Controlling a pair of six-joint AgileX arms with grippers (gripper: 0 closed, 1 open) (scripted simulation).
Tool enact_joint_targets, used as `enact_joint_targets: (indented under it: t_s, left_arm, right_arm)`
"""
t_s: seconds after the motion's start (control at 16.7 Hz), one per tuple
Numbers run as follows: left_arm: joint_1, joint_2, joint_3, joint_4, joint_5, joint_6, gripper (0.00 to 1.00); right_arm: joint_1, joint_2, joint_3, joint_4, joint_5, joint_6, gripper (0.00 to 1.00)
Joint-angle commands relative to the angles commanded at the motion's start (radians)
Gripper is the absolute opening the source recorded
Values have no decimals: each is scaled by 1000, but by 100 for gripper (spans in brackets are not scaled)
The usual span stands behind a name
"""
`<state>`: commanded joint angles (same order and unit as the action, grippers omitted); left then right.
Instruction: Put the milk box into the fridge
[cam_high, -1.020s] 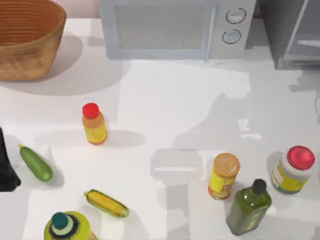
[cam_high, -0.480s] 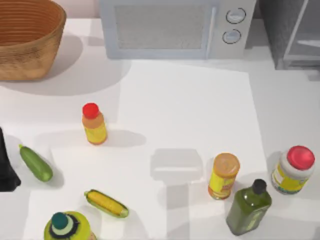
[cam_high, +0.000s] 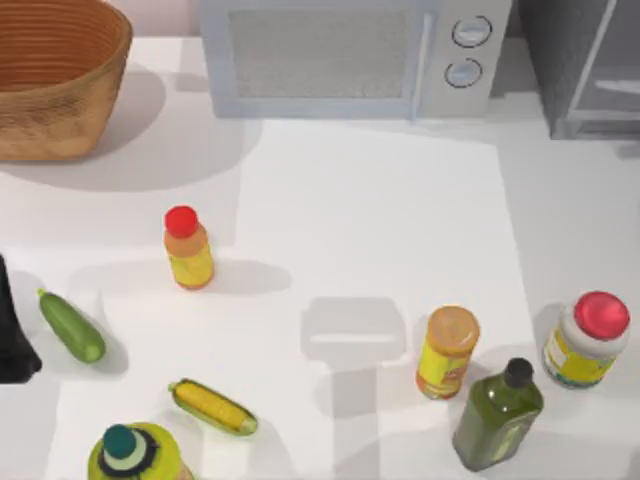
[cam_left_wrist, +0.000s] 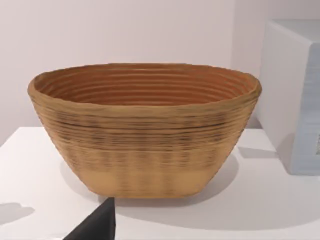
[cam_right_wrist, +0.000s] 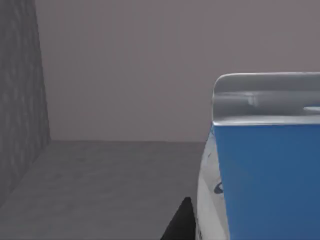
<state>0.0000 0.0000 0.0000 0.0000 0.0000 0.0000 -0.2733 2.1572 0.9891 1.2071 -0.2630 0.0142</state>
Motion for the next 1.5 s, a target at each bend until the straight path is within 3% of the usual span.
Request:
enact_joint_targets:
  t_s: [0.36, 0.66, 1.08, 1.5]
  left_arm:
    - [0, 0, 0, 0, 0, 0, 100]
    - [0, 0, 0, 0, 0, 0, 100]
    - [0, 0, 0, 0, 0, 0, 100]
    - [0, 0, 0, 0, 0, 0, 100]
  right_arm:
    - [19, 32, 293, -70, -49, -24, 0]
    - [55, 202, 573, -309, 16, -7, 0]
    - [56, 276, 621, -379, 67, 0, 0]
    - [56, 276, 621, -379, 67, 0, 53]
